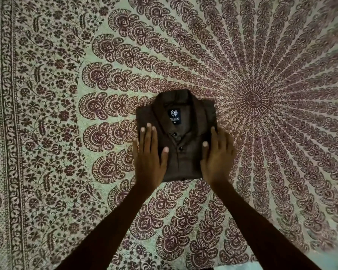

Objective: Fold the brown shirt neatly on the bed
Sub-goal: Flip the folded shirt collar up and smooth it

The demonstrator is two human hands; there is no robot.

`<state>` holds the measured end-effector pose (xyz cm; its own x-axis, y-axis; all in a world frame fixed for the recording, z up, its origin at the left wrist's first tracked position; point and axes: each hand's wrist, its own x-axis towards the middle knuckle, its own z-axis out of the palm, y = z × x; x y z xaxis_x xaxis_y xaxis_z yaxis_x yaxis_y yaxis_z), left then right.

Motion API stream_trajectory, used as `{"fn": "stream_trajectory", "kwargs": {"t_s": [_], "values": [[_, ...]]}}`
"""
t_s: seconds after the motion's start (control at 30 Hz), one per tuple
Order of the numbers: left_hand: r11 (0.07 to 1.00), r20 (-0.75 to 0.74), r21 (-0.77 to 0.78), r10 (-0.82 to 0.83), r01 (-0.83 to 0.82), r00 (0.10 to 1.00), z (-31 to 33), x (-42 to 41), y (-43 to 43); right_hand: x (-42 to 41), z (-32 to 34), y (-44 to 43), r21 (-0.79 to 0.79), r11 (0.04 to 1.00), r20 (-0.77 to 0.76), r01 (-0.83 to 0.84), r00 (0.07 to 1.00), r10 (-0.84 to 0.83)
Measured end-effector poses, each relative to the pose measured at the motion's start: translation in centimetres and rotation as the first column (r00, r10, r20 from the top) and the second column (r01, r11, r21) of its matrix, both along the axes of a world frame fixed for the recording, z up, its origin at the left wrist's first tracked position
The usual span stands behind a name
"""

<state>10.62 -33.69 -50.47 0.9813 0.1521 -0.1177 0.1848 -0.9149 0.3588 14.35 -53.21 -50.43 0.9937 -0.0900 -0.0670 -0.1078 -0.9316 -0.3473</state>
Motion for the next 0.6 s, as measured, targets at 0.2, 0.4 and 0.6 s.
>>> {"fn": "stream_trajectory", "kwargs": {"t_s": [0.2, 0.4, 0.6], "values": [[1.000, -0.085, 0.019, -0.016, 0.017, 0.996, -2.6, -0.8, 0.3, -1.4, -2.2, -0.7, -0.115, 0.974, -0.182, -0.197, 0.968, 0.174], [0.862, -0.046, -0.224, 0.458, -0.456, 0.888, -0.7, -0.4, 0.4, 0.2, 0.0, -0.7, 0.140, 0.982, -0.097, 0.123, 0.989, -0.110], [0.508, -0.441, -0.379, 0.636, -0.773, 0.634, 0.0, 2.4, 2.2, 3.7, 0.8, -2.3, 0.342, 0.869, -0.395, 0.357, 0.894, -0.212]]}}
